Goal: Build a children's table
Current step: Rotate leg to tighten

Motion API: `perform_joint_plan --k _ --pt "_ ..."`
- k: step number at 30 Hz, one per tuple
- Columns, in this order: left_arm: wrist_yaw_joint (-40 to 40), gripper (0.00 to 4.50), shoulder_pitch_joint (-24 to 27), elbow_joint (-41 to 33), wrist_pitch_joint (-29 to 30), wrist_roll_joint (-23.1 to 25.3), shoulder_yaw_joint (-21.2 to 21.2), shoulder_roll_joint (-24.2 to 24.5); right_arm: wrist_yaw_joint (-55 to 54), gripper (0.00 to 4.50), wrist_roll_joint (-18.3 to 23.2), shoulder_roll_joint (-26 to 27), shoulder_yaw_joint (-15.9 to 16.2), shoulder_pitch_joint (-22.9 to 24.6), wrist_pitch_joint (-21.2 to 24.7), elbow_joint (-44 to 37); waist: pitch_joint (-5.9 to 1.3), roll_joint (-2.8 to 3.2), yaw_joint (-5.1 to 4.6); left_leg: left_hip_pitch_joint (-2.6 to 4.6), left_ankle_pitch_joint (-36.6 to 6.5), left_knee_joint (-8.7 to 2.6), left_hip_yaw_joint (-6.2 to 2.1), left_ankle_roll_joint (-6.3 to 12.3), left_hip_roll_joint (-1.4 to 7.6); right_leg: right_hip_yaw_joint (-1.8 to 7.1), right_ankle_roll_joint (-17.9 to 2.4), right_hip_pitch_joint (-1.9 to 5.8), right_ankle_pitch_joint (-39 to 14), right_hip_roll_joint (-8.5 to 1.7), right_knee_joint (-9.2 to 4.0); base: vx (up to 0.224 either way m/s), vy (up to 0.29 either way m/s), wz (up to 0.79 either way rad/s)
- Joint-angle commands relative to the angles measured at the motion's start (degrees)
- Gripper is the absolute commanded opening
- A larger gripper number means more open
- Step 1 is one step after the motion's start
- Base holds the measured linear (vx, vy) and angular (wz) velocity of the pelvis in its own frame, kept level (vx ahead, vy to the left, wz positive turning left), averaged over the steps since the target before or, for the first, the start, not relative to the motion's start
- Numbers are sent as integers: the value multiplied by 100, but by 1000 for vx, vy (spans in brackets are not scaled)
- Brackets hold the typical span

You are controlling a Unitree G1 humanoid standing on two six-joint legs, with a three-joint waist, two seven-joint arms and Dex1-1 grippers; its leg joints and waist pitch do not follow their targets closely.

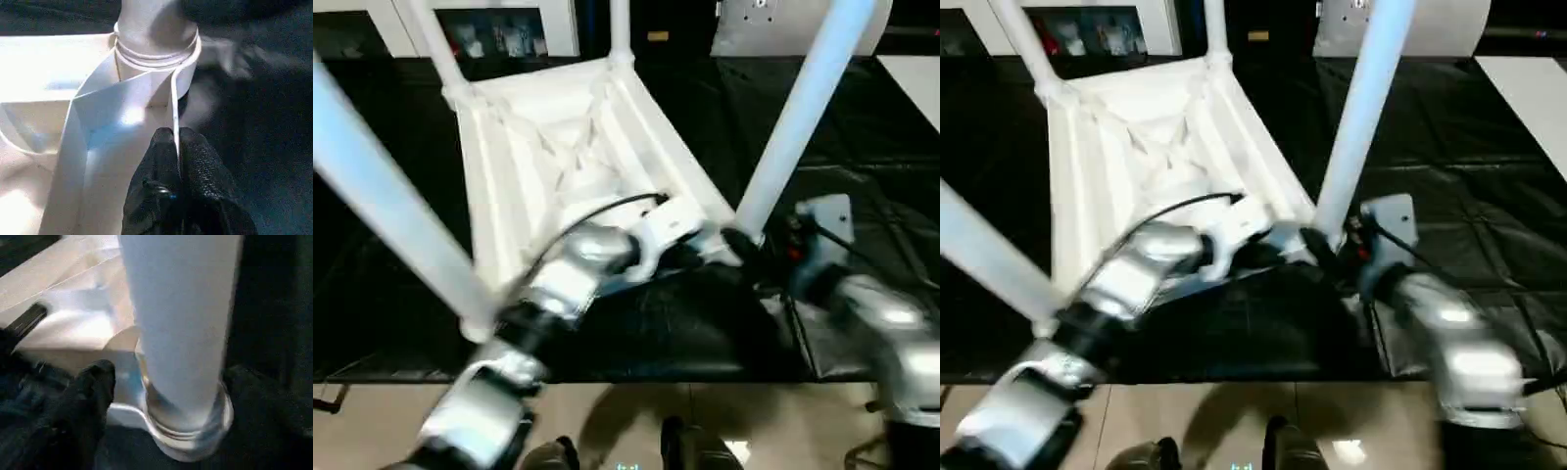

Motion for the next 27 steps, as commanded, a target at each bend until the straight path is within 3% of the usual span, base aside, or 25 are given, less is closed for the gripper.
perform_joint_plan --k 1,3,5,7,11,16,17,22,26,27 --pt "-326 0 120 -18 -185 -123 -159 -7 291 422 131 3 -24 -17 -49 1 -369 -143 45 -47 -469 -247 -25 1065 190 226 -983 410 -1973 -402 -358 0 0 0" --pt "-690 0 155 -38 -387 -93 -292 243 937 444 222 -489 -3 44 -224 102 -392 -137 69 -40 -410 -241 -39 1076 213 211 -1090 417 -1850 -412 -328 0 0 0" --pt "-1326 0 136 15 -773 -73 -515 603 2011 449 289 -1239 142 132 -555 295 -394 -149 123 -18 -319 -218 -26 1205 246 231 -1215 410 -1559 -423 -285 0 0 0" --pt "-1640 0 116 34 -978 -101 -600 726 2386 449 321 -1436 181 129 -695 363 -400 -164 140 -25 -219 -208 -20 1273 249 235 -1285 406 -1353 -423 -251 0 0 0" --pt "-2322 0 0 170 -1634 -80 -861 974 3327 449 310 -1791 463 118 -1391 536 -412 -157 190 -12 -125 -179 -19 1380 266 228 -1436 401 -1134 -442 -204 0 0 0" --pt "-2652 0 -77 203 -1868 -149 -960 1008 3831 433 394 -1872 701 54 -1567 709 -408 -149 285 -2 -165 -170 -9 1326 309 226 -1576 400 -1148 -444 -177 0 0 0" --pt "-2732 0 -108 222 -1919 -174 -989 1010 3949 433 400 -1895 800 16 -1614 777 -403 -123 305 3 -186 -170 -11 1306 311 227 -1578 391 -1175 -445 -176 0 0 0" --pt "-2882 0 -262 450 -2213 -142 -1033 948 4283 397 229 -1743 1232 -245 -1949 1211 -372 -155 344 -4 -576 -188 -4 1016 283 233 -1417 380 -1803 -457 -249 0 0 0" --pt "-2908 0 -302 513 -2257 -144 -1004 922 4433 367 189 -1696 1337 -349 -1991 1341 -378 -151 377 -8 -533 -193 -13 956 291 239 -1375 389 -1753 -453 -229 0 0 0" --pt "-2922 0 -310 534 -2284 -152 -1005 926 4480 343 204 -1684 1370 -399 -2005 1401 -391 -155 380 -13 -458 -187 -14 980 290 239 -1403 395 -1590 -446 -205 0 0 0"
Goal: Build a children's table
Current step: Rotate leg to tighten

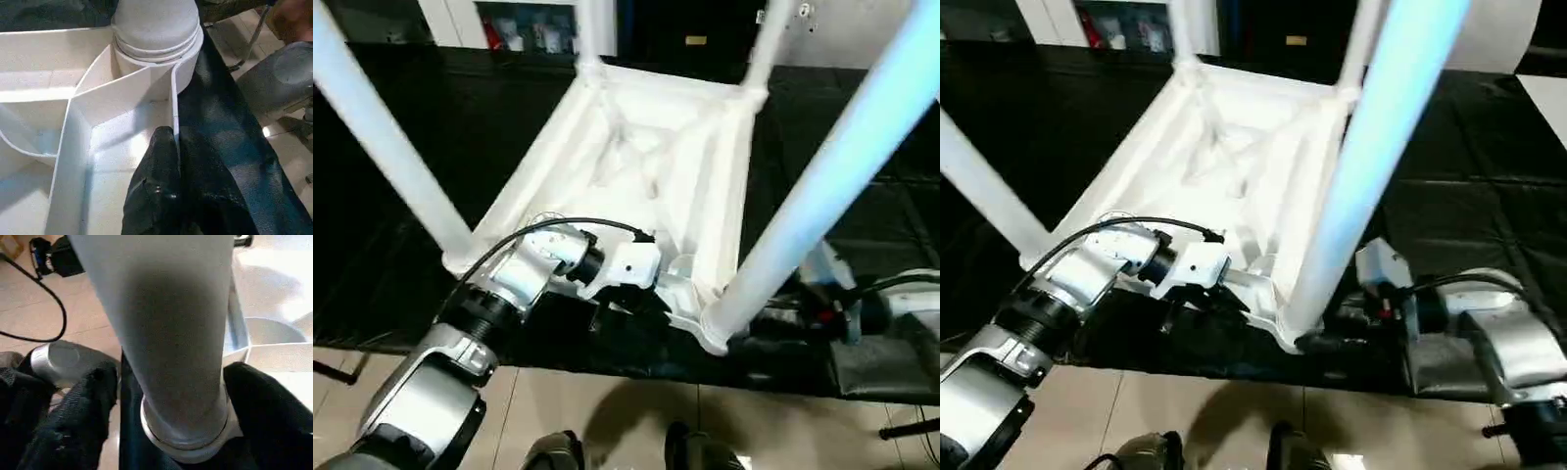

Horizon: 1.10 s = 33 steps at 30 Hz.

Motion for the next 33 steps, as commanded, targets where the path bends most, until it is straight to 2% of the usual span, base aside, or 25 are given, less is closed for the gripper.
perform_joint_plan --k 1,4,5,7,11,15,18,21,22,24,25,26,27,29,30,31,32,33 --pt "-243 0 -59 55 -155 89 -245 -44 158 334 -21 4 46 -139 -81 96 -410 -125 -46 0 -379 -303 -25 996 283 233 -1430 407 -1458 -411 -268 0 0 0" --pt "-290 0 -74 110 -229 72 -251 -21 262 321 14 -6 144 -239 -99 238 -408 -118 -24 5 -333 -295 -17 1051 287 235 -1479 404 -1352 -411 -259 0 0 0" --pt "-307 0 -86 144 -259 71 -245 -17 281 294 17 7 170 -287 -119 300 -401 -123 -12 4 -347 -296 -13 1051 278 233 -1458 401 -1406 -407 -271 0 0 0" --pt "-318 0 -94 166 -277 72 -239 -14 292 294 19 20 186 -320 -133 340 -399 -122 -7 7 -360 -300 -14 1032 284 232 -1460 400 -1459 -414 -275 0 0 0" --pt "-336 0 -97 180 -300 75 -235 13 376 248 31 32 232 -363 -123 381 -395 -124 -7 -2 -400 -308 -20 1003 288 233 -1433 407 -1515 -417 -278 0 0 0" --pt "-326 0 -102 205 -310 79 -225 29 462 225 126 29 252 -347 -31 340 -387 -113 0 9 -449 -312 -17 981 289 234 -1420 397 -1587 -416 -290 0 0 0" --pt "-279 0 -94 221 -269 75 -195 27 436 211 321 63 214 -273 154 190 -383 -118 3 3 -455 -318 -19 964 290 237 -1419 403 -1582 -414 -290 0 0 0" --pt "-49 0 -37 115 137 50 -115 -54 53 207 610 219 87 -67 603 -228 -369 -114 16 0 -481 -330 -25 924 293 242 -1366 401 -1675 -418 -306 0 0 0" --pt "116 0 -11 61 400 8 -47 -139 -259 207 678 318 57 31 884 -439 -355 -116 8 -7 -503 -341 -22 887 288 244 -1350 403 -1744 -415 -318 0 0 0" --pt "415 0 33 -34 825 -48 56 -302 -923 207 588 562 31 170 1190 -710 -325 -103 1 -5 -655 -370 -38 782 274 231 -1203 388 -2167 -416 -372 0 0 0" --pt "587 0 60 -88 1065 -69 103 -403 -1389 207 384 761 22 223 1217 -794 -299 -112 -26 -8 -798 -390 -42 636 270 238 -1079 365 -2543 -417 -402 0 0 0" --pt "876 0 83 -123 1341 -61 155 -564 -2097 207 136 1098 -30 251 1326 -896 -279 -113 -56 18 -1014 -411 -60 525 229 222 -896 354 -3127 -432 -485 0 0 0" --pt "956 0 86 -124 1398 -56 167 -609 -2273 207 102 1186 -51 253 1390 -928 -277 -117 -73 14 -1024 -410 -65 450 216 226 -798 355 -3305 -434 -493 0 0 0" --pt "1424 0 83 -83 1693 -3 215 -891 -3227 206 -35 1720 -207 237 1824 -1078 -243 -140 -205 -38 -1194 -464 -133 244 161 169 -439 373 -3995 -427 -570 0 0 0" --pt "1470 0 82 -77 1725 3 219 -921 -3322 206 -51 1776 -224 235 1866 -1090 -238 -135 -236 -30 -1255 -465 -133 221 150 165 -361 361 -4118 -417 -599 0 0 0" --pt "1764 0 44 -7 1886 -6 298 -1096 -3720 205 -223 2002 -262 224 1990 -1129 -241 -136 -309 -31 -1302 -461 -135 230 140 160 -280 354 -4178 -411 -622 0 0 0" --pt "2057 0 -11 56 2078 -23 395 -1283 -4186 204 -368 2274 -330 205 2229 -1188 -246 -124 -317 -25 -1310 -468 -145 251 140 152 -268 351 -4187 -419 -636 0 0 0" --pt "2319 0 -74 127 2202 -26 478 -1441 -4602 204 -489 2525 -415 174 2416 -1213 -267 -114 -374 -10 -1205 -469 -122 299 130 145 -301 332 -3961 -398 -664 0 0 0"
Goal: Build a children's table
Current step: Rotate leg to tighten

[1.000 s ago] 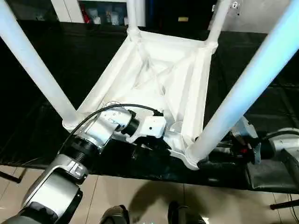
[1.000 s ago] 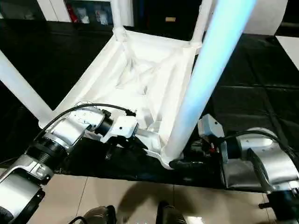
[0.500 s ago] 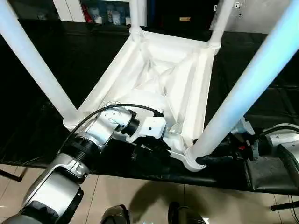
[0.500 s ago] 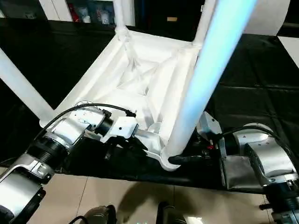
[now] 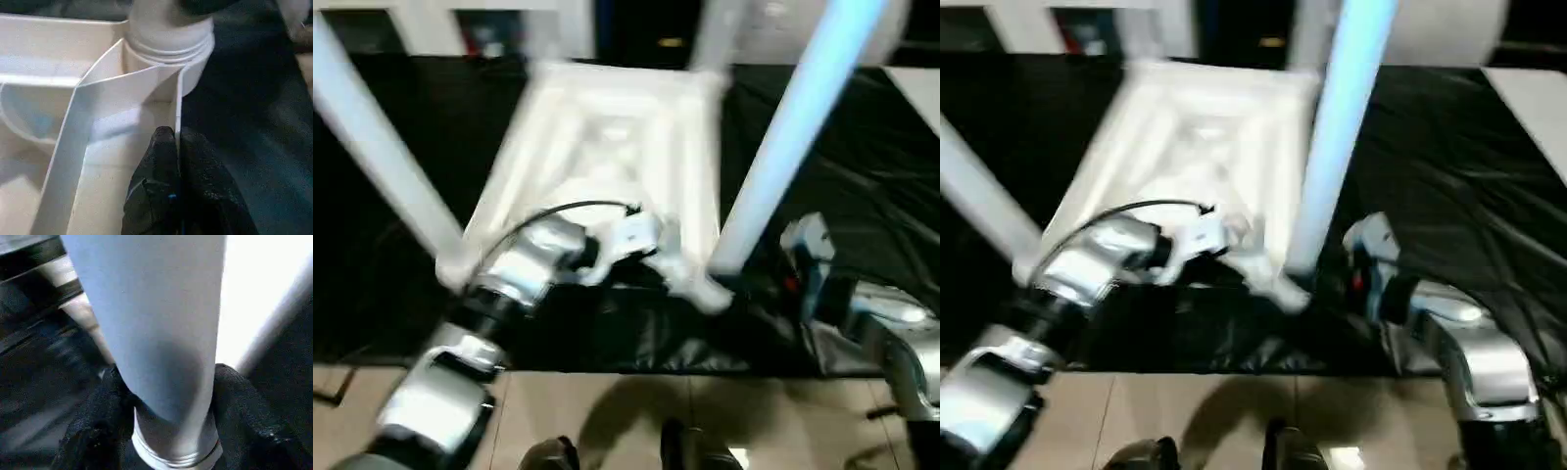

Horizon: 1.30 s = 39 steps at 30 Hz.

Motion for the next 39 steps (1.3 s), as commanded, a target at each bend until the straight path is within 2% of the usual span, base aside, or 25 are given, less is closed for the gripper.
perform_joint_plan --k 1,3,4,5,6,8,10,11,13,15,16,18,20,22,24,25,26,28,29,31,32,35,36,38,39 --pt "728 0 -154 135 400 -182 -140 -837 -1101 201 -164 881 460 -146 641 -116 -288 -69 10 -21 -1209 -406 -127 382 153 152 -397 297 -3843 -413 -548 0 0 0" --pt "1097 0 -228 217 500 -172 -28 -1027 -1792 201 -291 1340 232 -254 723 -52 -263 -83 -38 1 -1319 -396 -114 358 130 145 -383 243 -3932 -399 -594 0 0 0" --pt "1270 0 -246 219 564 -149 29 -1114 -2121 201 -309 1581 125 -297 778 -57 -289 -59 -38 21 -1311 -401 -119 374 137 160 -404 250 -3815 -410 -578 0 0 0" --pt "1395 0 -254 216 583 -119 63 -1180 -2332 201 -415 1697 134 -330 728 -67 -282 -42 -48 -4 -1316 -423 -121 418 161 163 -447 259 -3601 -399 -565 0 0 0" --pt "1523 0 -236 173 620 -88 102 -1254 -2545 201 -512 1826 178 -359 667 -83 -294 -51 -58 -10 -1305 -423 -115 415 173 168 -468 263 -3474 -392 -552 0 0 0" --pt "1708 0 -193 85 673 -63 137 -1379 -2815 255 -606 2005 232 -386 608 -121 -320 -53 -52 -13 -1253 -429 -106 435 188 197 -602 286 -3012 -396 -489 0 0 0" --pt "1739 0 -162 26 695 -58 127 -1413 -2865 271 -590 2073 244 -380 574 -159 -331 -48 -44 -18 -1169 -426 -95 473 194 218 -686 293 -2744 -397 -456 0 0 0" --pt "1748 0 -137 -28 701 -47 111 -1428 -2877 278 -619 2125 248 -371 601 -233 -358 -50 -38 -30 -958 -406 -75 535 195 242 -839 323 -2250 -396 -398 0 0 0" --pt "1717 0 -107 -87 632 -28 79 -1374 -2786 297 -648 2080 250 -338 541 -323 -384 -31 -27 -34 -724 -380 -52 621 195 259 -1031 343 -1717 -388 -343 0 0 0" --pt "1587 0 -70 -146 435 -10 51 -1188 -2403 315 -562 1788 233 -263 235 -391 -390 -47 -12 -60 -638 -354 -41 746 178 258 -1101 389 -1607 -407 -331 0 0 0" --pt "1483 0 -33 -200 407 -30 55 -1115 -2249 315 -541 1620 198 -229 150 -408 -390 -47 -12 -60 -638 -354 -41 746 178 258 -1101 389 -1607 -407 -331 0 0 0" --pt "1376 0 22 -284 398 -57 65 -1015 -2018 336 -476 1390 118 -179 46 -426 -402 -68 -6 -76 -493 -331 -28 873 172 261 -1141 407 -1474 -406 -309 0 0 0" --pt "1213 0 86 -373 313 -101 85 -847 -1543 358 -295 1013 -25 -111 10 -404 -415 -82 10 -93 -408 -316 -34 978 166 251 -1129 438 -1515 -400 -295 0 0 0" --pt "1058 0 144 -457 260 -130 88 -702 -1099 368 -115 700 -122 -57 20 -419 -419 -74 8 -93 -325 -310 -33 1030 172 246 -1145 433 -1436 -390 -288 0 0 0" --pt "675 0 255 -581 175 -204 84 -408 -217 390 190 95 -289 15 17 -406 -456 -59 16 -104 -110 -273 -33 1198 184 241 -1283 455 -1029 -377 -223 0 0 0" --pt "610 0 269 -589 144 -216 81 -363 -83 390 226 1 -305 24 1 -393 -452 -66 9 -104 -98 -266 -30 1248 181 234 -1309 452 -978 -370 -227 0 0 0" --pt "385 0 302 -574 138 -233 58 -187 426 401 277 -385 -310 50 -166 -303 -447 -67 14 -99 -101 -262 -25 1273 184 235 -1327 442 -971 -371 -226 0 0 0" --pt "247 0 313 -535 134 -223 36 -68 770 420 297 -656 -288 67 -301 -214 -434 -68 27 -80 -222 -261 -16 1294 197 227 -1345 431 -1168 -373 -250 0 0 0" --pt "77 0 331 -512 20 -213 -9 43 1066 432 272 -889 -261 74 -539 -90 -421 -54 48 -79 -353 -269 -26 1241 214 216 -1293 412 -1524 -391 -276 0 0 0" --pt "-431 0 375 -513 -297 -208 -165 353 1862 446 355 -1399 -203 76 -924 116 -411 -85 50 -65 -444 -276 -27 1186 219 219 -1238 406 -1762 -385 -291 0 0 0" --pt "-431 0 375 -513 -297 -208 -165 353 1862 446 355 -1399 -203 76 -924 116 -419 -76 70 -57 -459 -273 -36 1194 227 215 -1239 405 -1792 -395 -286 0 0 0" --pt "-976 0 396 -533 -670 -201 -345 665 2624 446 382 -1814 -64 79 -1313 263 -414 -108 128 -49 -375 -267 -27 1245 248 240 -1268 390 -1637 -407 -246 0 0 0" --pt "-1236 0 402 -572 -802 -205 -447 812 2927 446 347 -1963 42 47 -1528 390 -415 -101 129 -49 -346 -264 -25 1252 250 240 -1286 385 -1602 -405 -241 0 0 0" --pt "-1449 0 400 -592 -931 -194 -541 927 3191 446 339 -2069 127 8 -1694 504 -427 -103 144 -29 -281 -243 -19 1282 259 251 -1349 369 -1479 -412 -216 0 0 0" --pt "-1630 0 402 -583 -1105 -185 -616 1000 3339 446 330 -2110 190 -37 -1818 591 -425 -108 156 -27 -213 -237 -15 1310 268 255 -1449 367 -1279 -404 -183 0 0 0"
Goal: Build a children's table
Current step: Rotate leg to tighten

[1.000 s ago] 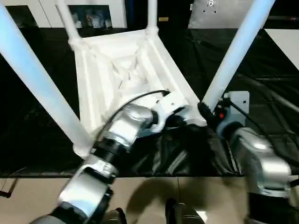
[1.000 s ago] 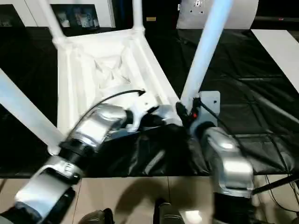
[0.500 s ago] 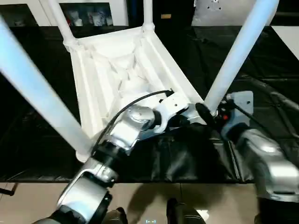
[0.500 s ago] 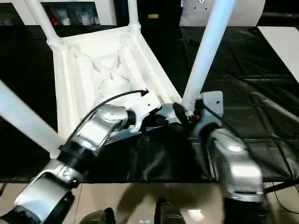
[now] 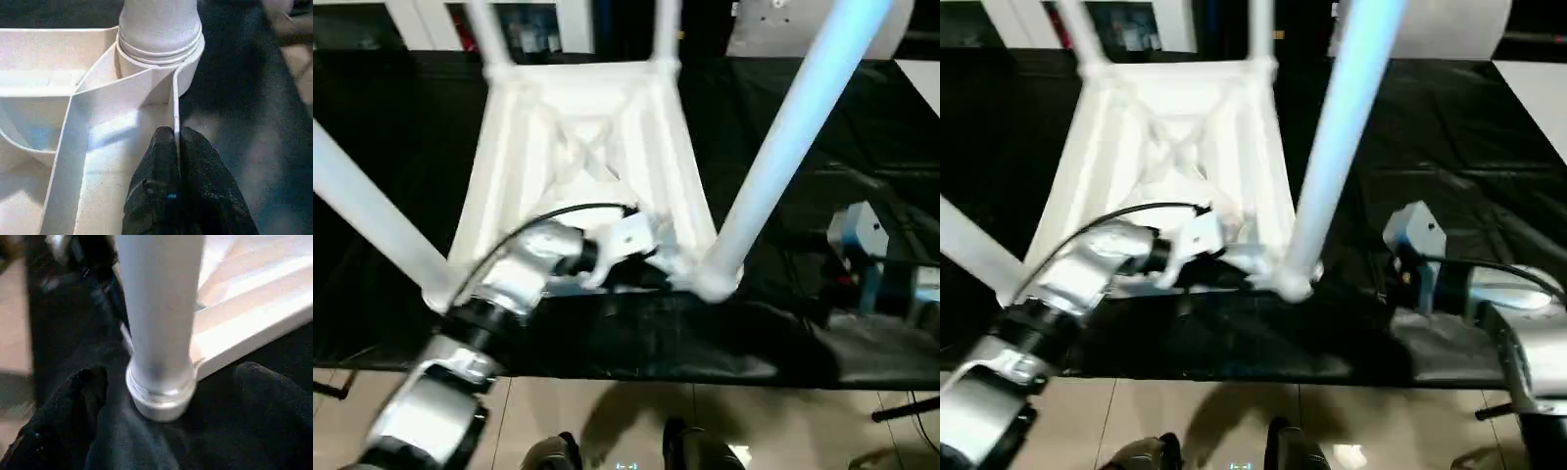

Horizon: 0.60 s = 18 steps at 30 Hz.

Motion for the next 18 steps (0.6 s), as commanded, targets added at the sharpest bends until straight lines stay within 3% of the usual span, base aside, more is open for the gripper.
perform_joint_plan --k 1,10,12,15,18 --pt "-595 0 88 -37 -368 97 -450 63 395 446 46 -83 149 -105 -268 149 -424 -137 4 -5 -216 -237 -17 1266 253 233 -1414 422 -1295 -416 -257 0 0 0" --pt "-1066 0 -155 57 -792 89 -710 20 1202 430 150 21 714 -491 -450 699 -415 -151 122 2 -325 -227 -1 1145 283 234 -1454 408 -1474 -425 -229 0 0 0" --pt "-1116 0 -186 90 -868 84 -729 2 1311 396 137 43 776 -568 -537 858 -418 -141 149 3 -295 -221 1 1149 286 240 -1488 407 -1364 -428 -224 0 0 0" --pt "-1182 0 -207 119 -914 71 -744 -17 1474 388 184 70 834 -656 -518 969 -420 -138 173 -5 -211 -217 -1 1181 289 236 -1537 413 -1208 -419 -203 0 0 0" --pt "-1235 0 -224 149 -977 91 -759 -3 1564 353 218 82 893 -734 -521 1047 -424 -133 214 -8 -120 -208 -3 1238 291 234 -1564 414 -1064 -419 -179 0 0 0"
